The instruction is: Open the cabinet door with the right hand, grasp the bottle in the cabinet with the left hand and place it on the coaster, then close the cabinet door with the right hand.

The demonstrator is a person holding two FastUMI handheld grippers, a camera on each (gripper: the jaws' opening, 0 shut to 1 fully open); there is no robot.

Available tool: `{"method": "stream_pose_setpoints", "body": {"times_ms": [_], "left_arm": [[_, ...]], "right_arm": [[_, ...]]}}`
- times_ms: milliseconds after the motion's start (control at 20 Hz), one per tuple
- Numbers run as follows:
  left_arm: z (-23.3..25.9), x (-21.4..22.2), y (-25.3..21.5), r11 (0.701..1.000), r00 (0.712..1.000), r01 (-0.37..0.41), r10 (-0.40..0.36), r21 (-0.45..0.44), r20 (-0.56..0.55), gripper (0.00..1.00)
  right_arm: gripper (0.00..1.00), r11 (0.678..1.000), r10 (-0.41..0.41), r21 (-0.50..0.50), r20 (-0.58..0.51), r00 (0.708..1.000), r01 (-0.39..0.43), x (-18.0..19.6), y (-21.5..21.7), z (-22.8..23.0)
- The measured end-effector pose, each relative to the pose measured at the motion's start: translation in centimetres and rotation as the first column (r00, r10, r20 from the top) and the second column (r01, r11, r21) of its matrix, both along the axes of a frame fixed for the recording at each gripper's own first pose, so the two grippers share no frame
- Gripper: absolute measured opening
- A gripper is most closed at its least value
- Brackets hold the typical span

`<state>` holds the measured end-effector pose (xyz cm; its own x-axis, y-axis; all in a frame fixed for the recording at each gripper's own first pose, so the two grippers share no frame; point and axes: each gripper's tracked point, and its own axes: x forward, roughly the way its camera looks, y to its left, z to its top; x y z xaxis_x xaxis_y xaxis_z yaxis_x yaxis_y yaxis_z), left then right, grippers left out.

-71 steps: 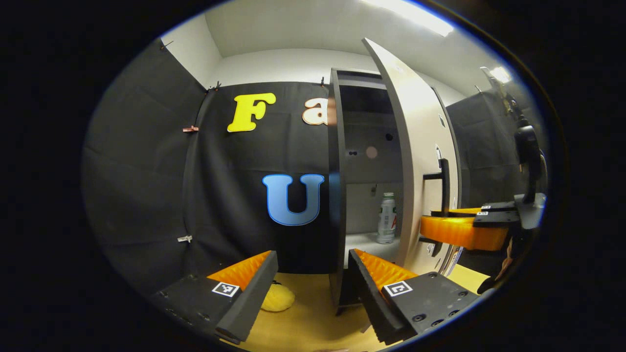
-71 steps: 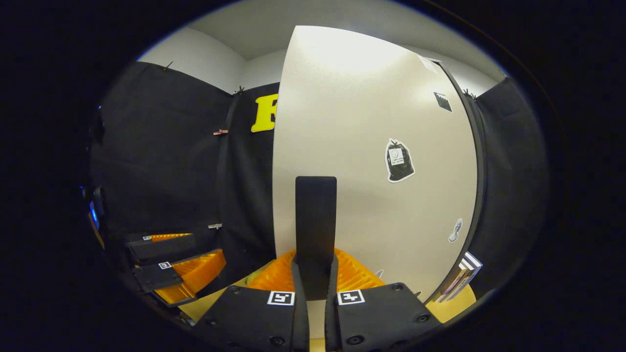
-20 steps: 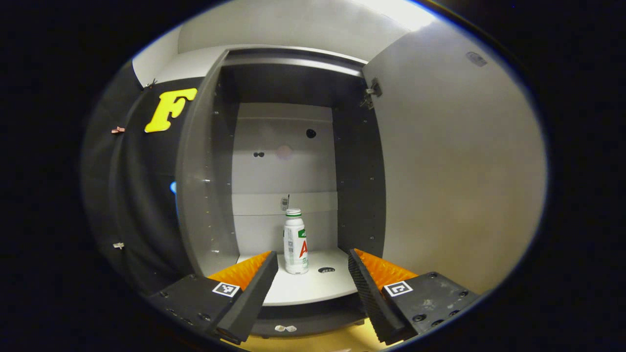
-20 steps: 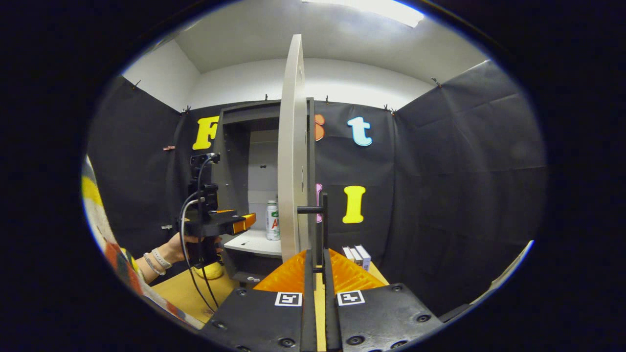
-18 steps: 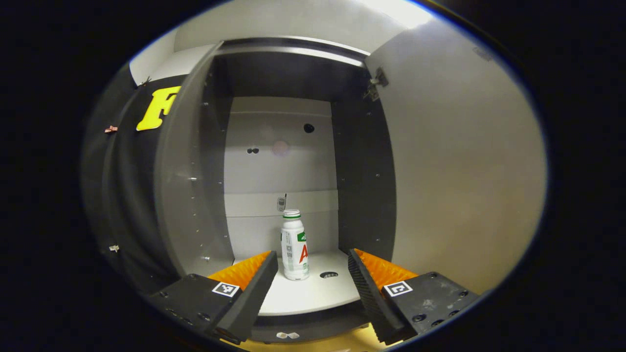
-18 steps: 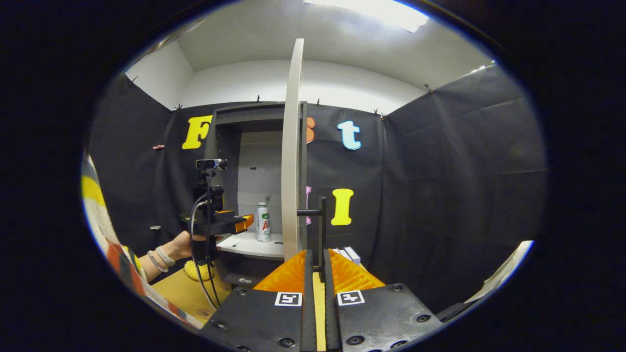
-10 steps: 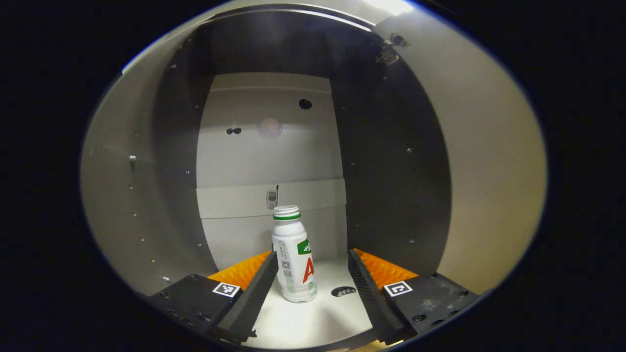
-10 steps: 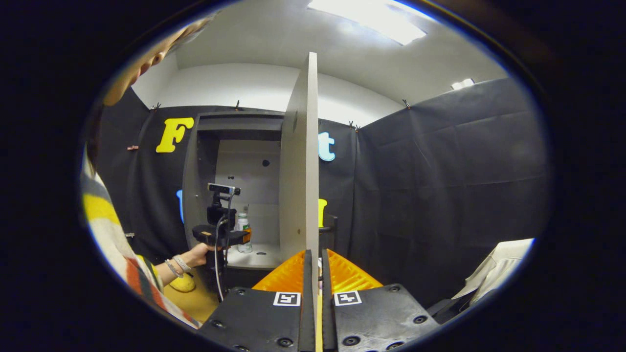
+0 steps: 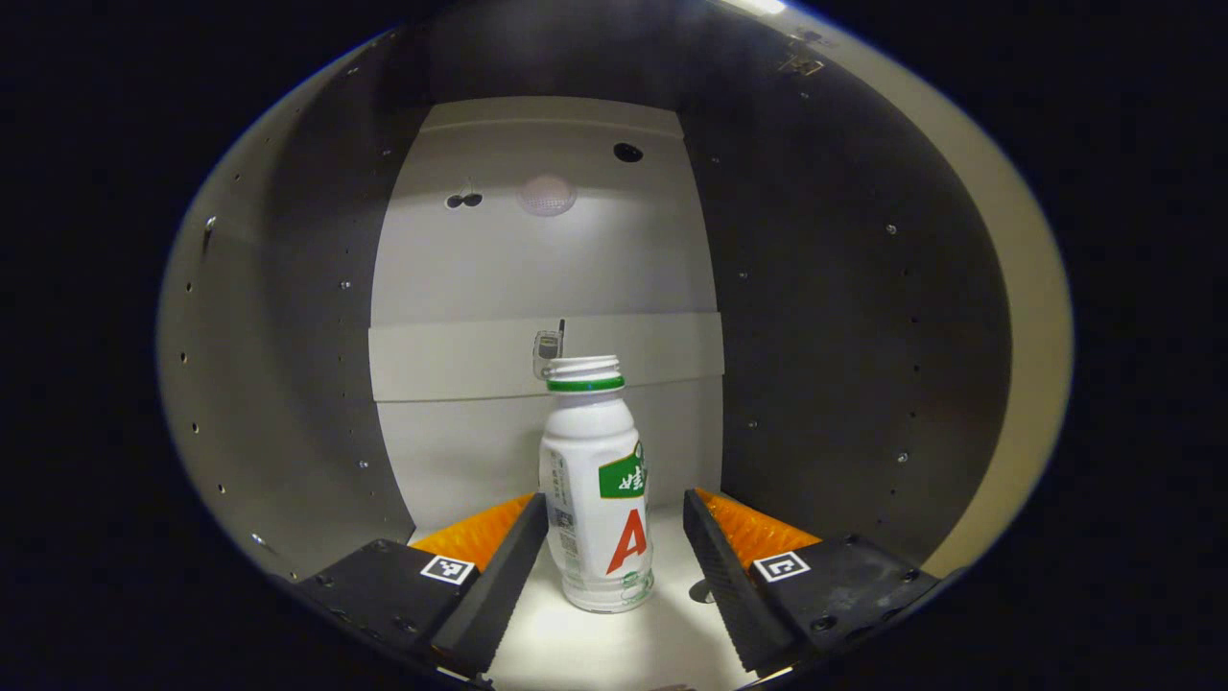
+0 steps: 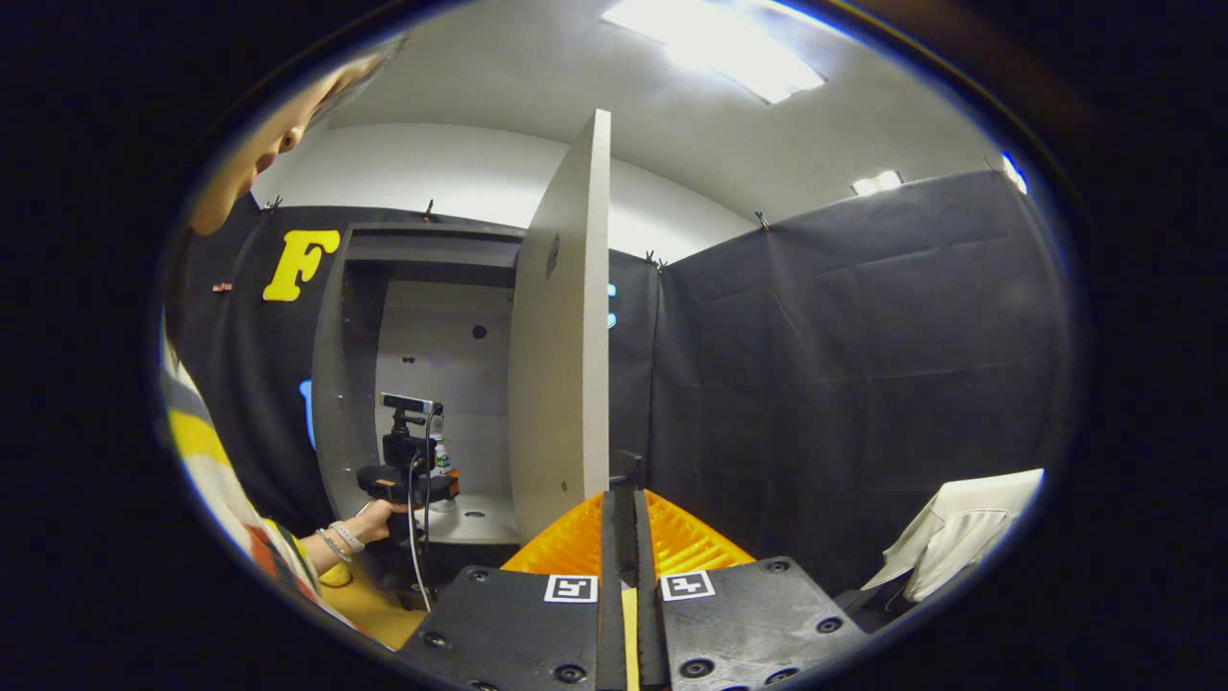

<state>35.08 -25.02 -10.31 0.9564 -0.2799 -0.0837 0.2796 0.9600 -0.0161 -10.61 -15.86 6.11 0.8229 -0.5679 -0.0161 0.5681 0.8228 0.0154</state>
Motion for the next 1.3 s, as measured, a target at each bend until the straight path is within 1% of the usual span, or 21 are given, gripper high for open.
{"method": "stream_pose_setpoints", "body": {"times_ms": [50,100,150,200,250,300,450,550,650,700,750,850,950,1100,1250,1300], "left_arm": [[0.0,0.3,0.1,1.0,1.0,-0.004,0.004,0.005,0.001,0.9],[-0.2,0.8,0.3,1.0,1.0,-0.009,0.009,0.012,-0.003,0.9],[-0.3,1.2,0.5,1.0,1.0,-0.011,0.011,0.016,-0.002,0.9],[-0.4,1.8,0.6,1.0,1.0,-0.014,0.014,0.016,-0.001,0.9],[-0.5,2.1,0.5,1.0,1.0,-0.008,0.009,0.018,-0.008,0.9],[-0.7,2.4,0.3,1.0,1.0,-0.002,0.002,0.021,-0.012,0.9],[-0.5,3.5,-0.7,1.0,1.0,0.016,-0.016,0.027,-0.003,0.9],[-0.6,4.3,-1.3,0.999,0.999,0.024,-0.025,-0.022,-0.03,0.9],[-0.6,4.9,-0.8,0.999,0.999,0.011,-0.013,-0.047,-0.038,0.9],[-0.6,4.9,-0.6,0.998,0.999,0.009,-0.011,-0.055,-0.037,0.87],[-0.4,4.4,-0.6,0.998,0.999,0.021,-0.024,-0.066,-0.038,0.76],[0.3,3.4,-0.4,0.995,0.998,0.049,-0.051,-0.082,-0.024,0.75],[1.5,1.5,0.4,0.996,0.998,0.058,-0.057,-0.067,0.012,0.75],[2.8,-1.3,0.8,0.994,0.994,0.104,-0.102,-0.043,0.04,0.75],[3.6,-4.2,2.2,0.994,0.992,0.111,-0.11,-0.024,0.055,0.75],[3.7,-5.2,2.6,0.993,0.992,0.118,-0.117,-0.023,0.052,0.75]], "right_arm": [[0.1,1.0,0.012,0.004,0.009,1.0,-0.012,-0.2,0.1,0.5],[0.0,1.0,0.017,0.008,0.019,1.0,-0.017,-0.4,0.1,0.9],[0.09,1.0,0.018,0.005,0.019,1.0,-0.018,-0.4,0.1,0.8],[0.1,1.0,0.015,-0.003,0.008,1.0,-0.015,-0.6,0.1,0.6],[0.06,1.0,0.011,-0.012,0.005,1.0,-0.011,-0.2,0.0,0.6],[0.08,1.0,0.008,-0.017,0.001,1.0,-0.008,-0.2,0.0,0.6],[0.08,1.0,0.009,-0.017,-0.004,1.0,-0.009,-0.1,-0.1,0.4],[0.08,1.0,0.007,-0.011,-0.006,1.0,-0.007,0.0,-0.2,0.4],[0.08,1.0,0.012,-0.014,-0.009,1.0,-0.012,0.0,-0.1,0.4],[0.08,1.0,0.014,-0.019,-0.012,1.0,-0.014,-0.1,-0.1,0.4],[0.08,1.0,0.015,-0.021,-0.014,1.0,-0.015,0.0,-0.1,0.5],[0.08,1.0,0.023,-0.019,-0.008,1.0,-0.023,0.1,0.0,0.5],[0.08,0.999,0.035,-0.009,0.002,0.999,-0.035,0.2,0.2,0.6],[0.08,0.999,0.041,-0.003,0.013,0.999,-0.041,0.3,0.4,0.6],[0.06,0.997,0.07,-0.025,0.012,0.997,-0.07,0.3,0.6,0.8],[0.06,0.995,0.094,-0.019,0.012,0.995,-0.094,0.5,0.9,0.8]]}}
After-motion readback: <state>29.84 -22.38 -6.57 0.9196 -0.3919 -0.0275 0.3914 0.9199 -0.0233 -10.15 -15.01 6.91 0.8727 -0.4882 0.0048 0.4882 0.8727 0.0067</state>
